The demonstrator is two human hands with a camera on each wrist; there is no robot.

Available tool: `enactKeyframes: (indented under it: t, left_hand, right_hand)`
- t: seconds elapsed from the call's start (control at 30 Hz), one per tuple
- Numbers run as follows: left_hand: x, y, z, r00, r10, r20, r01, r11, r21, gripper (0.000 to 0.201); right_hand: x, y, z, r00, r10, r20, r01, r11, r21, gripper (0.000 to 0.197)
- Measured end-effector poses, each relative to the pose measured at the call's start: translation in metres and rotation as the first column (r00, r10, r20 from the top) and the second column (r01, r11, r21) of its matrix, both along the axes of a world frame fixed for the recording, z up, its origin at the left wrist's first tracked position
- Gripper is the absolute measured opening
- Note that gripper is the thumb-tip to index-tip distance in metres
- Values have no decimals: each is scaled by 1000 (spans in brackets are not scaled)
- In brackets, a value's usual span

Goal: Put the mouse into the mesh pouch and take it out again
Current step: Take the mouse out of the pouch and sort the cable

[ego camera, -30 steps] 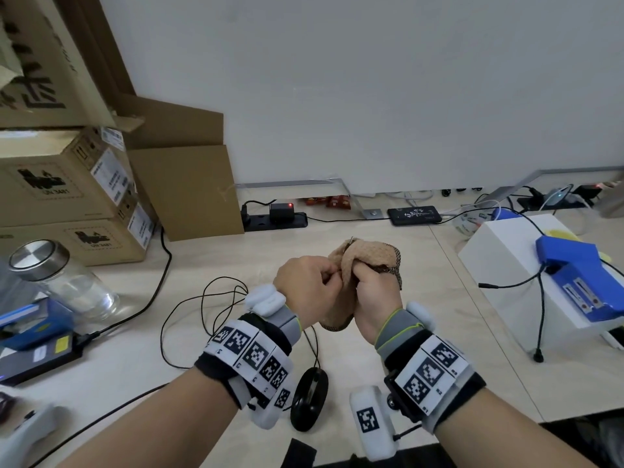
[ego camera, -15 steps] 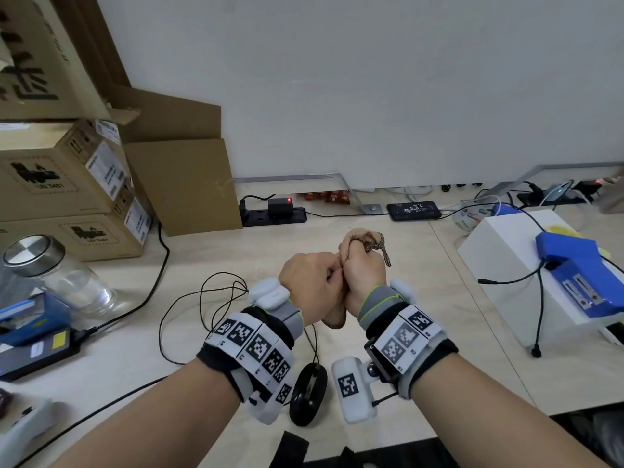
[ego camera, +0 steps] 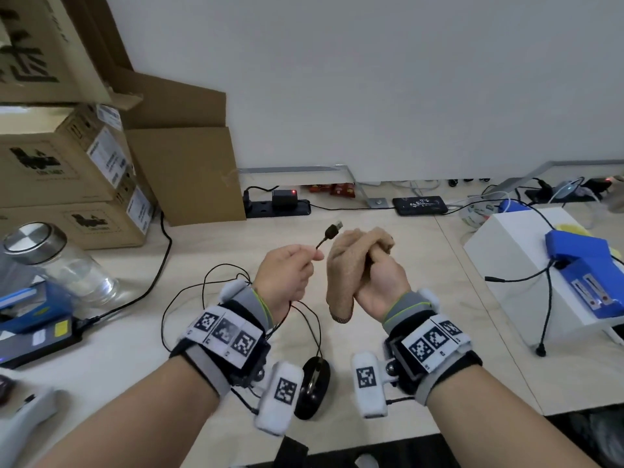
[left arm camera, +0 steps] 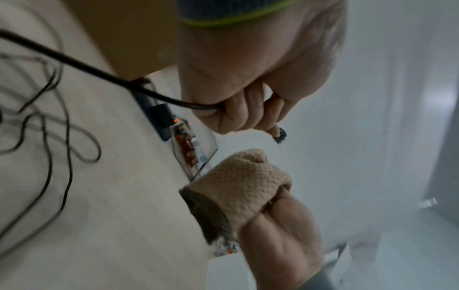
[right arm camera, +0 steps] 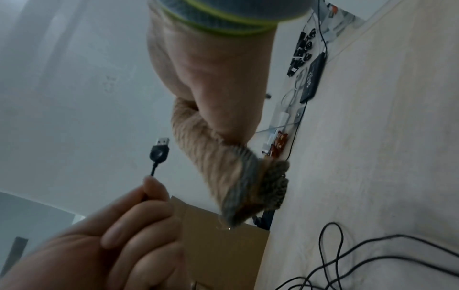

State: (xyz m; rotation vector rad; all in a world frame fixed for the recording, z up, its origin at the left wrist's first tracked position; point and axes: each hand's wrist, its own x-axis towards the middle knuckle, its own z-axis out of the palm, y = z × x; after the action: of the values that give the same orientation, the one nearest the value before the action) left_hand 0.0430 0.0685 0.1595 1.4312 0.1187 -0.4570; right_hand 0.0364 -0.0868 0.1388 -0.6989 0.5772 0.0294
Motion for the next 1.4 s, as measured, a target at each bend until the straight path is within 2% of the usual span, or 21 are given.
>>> enactKeyframes:
  t: [0.07, 0.13, 0.2, 0.27, 0.33, 0.4, 0.53, 0.63, 0.7, 0.77, 0.87, 0.97, 1.0, 1.07, 1.1, 1.13, 1.2, 1.3, 1.4]
  left_hand:
    - [1, 3, -1, 993, -58, -98, 47, 993, -109, 24]
    - [0, 3, -4, 982, -118, -147, 99, 987, -128, 29]
    - [0, 3, -6, 971, -161, -177, 143, 983, -113, 40]
    - [-1, 5, -8, 966, -189, -178, 183, 982, -50, 52]
    - [-3, 5, -10, 965, -213, -156, 217, 976, 10, 44]
    - [-7, 2, -10, 968, -223, -114, 232, 971, 66, 34]
    - [-7, 3, -12, 974, -220, 46, 200, 942, 270, 26]
    - [-5, 15, -15, 964, -237, 122, 187, 927, 326, 18]
    - [-6, 30, -20, 961, -234, 150, 169, 919, 356, 16]
    - [-5, 50, -33, 967, -184, 177, 103, 916, 387, 17]
    - [-2, 70, -65, 965, -167, 202, 56, 883, 465, 15]
    - [-10, 75, -97, 946, -276, 170, 135, 812, 568, 14]
    - [-14, 76, -106, 938, -317, 142, 176, 787, 591, 14]
    - [-24, 81, -127, 918, -384, 96, 255, 760, 597, 16]
    - [-29, 83, -134, 908, -413, 72, 291, 746, 599, 18]
    - [-34, 86, -143, 890, -454, 37, 340, 714, 612, 19]
    - [-43, 89, -157, 834, -551, 2, 406, 617, 674, 18]
    - [-56, 90, -174, 722, -692, -13, 442, 448, 777, 14]
    - [-60, 90, -177, 621, -773, -130, 486, 250, 837, 23]
  right_hand:
    - [-6, 9, 1, 991, 133, 36, -129, 989, -78, 35]
    - [-9, 20, 3, 981, 183, 62, -168, 967, -191, 31]
    - [-8, 32, 2, 990, 128, 57, -102, 936, -338, 22]
    - [-6, 41, -3, 999, 39, 33, -16, 853, -522, 24]
    - [-3, 46, -9, 1000, -9, 15, 16, 760, -649, 31]
    - [-2, 48, -11, 999, -46, -13, 26, 750, -661, 38]
    - [6, 48, -13, 993, -96, -65, 31, 762, -647, 47]
    - [11, 44, -23, 986, -128, -103, 20, 718, -695, 50]
    - [14, 30, -34, 974, -180, -137, 20, 674, -738, 46]
    - [12, 18, -42, 968, -145, -206, -87, 575, -814, 40]
    - [-5, 15, -51, 914, 17, -406, -391, 312, -866, 41]
    - [-26, 21, -67, 787, 99, -609, -617, 134, -776, 45]
    - [-31, 24, -75, 727, 100, -679, -685, 40, -728, 53]
    - [-40, 30, -97, 569, 107, -816, -787, -219, -577, 74]
    - [-44, 33, -110, 485, 107, -868, -815, -305, -493, 85]
    - [-48, 37, -122, 441, 88, -893, -833, -329, -444, 98]
    - [-59, 48, -137, 432, 61, -900, -857, -283, -431, 122]
    - [-73, 66, -138, 455, 90, -886, -852, -244, -462, 118]
    - [-75, 72, -143, 486, 95, -869, -841, -219, -495, 114]
